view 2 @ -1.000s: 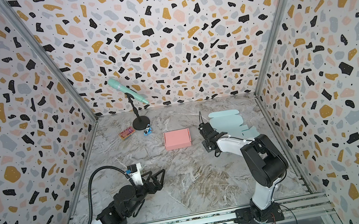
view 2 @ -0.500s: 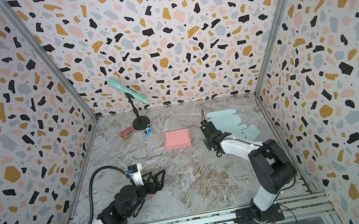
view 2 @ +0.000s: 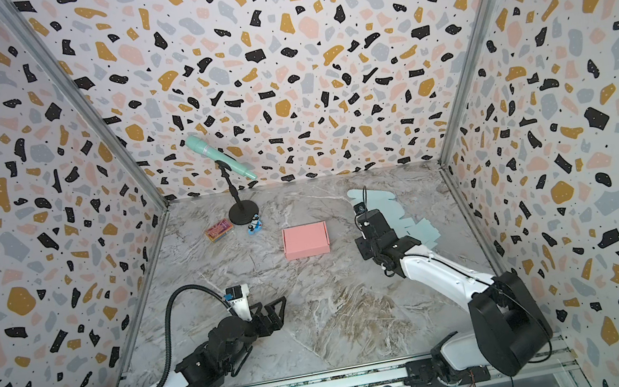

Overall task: Fold the paper box
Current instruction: 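Lift the mint blank's edge with the right gripper, raising it upright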

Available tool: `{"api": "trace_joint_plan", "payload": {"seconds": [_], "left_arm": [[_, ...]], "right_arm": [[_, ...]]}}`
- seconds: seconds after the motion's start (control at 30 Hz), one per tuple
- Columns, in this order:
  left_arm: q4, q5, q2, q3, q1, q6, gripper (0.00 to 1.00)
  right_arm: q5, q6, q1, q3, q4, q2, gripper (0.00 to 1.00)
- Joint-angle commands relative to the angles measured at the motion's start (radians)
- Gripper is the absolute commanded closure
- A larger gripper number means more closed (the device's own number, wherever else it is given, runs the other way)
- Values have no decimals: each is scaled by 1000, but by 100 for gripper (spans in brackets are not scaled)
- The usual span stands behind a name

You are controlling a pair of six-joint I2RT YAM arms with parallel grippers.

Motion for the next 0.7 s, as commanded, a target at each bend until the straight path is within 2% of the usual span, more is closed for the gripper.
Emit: {"api": "trace_joint_plan", "payload": {"seconds": [0.0, 0.23, 0.43, 0.67], "left_arm": [[82, -18, 35, 15, -5, -10, 2], [139, -1, 111, 40, -2, -18, 4], [127, 6, 117, 53, -1, -15, 4], [16, -12, 18, 78, 17, 13, 4]], "right_arm": [[-87, 37, 1, -46, 31, -95, 100], [-121, 53, 103, -94, 40, -217, 100], [1, 64, 246, -70, -15, -285, 100], [116, 57, 432, -45, -35, -295, 100]]}}
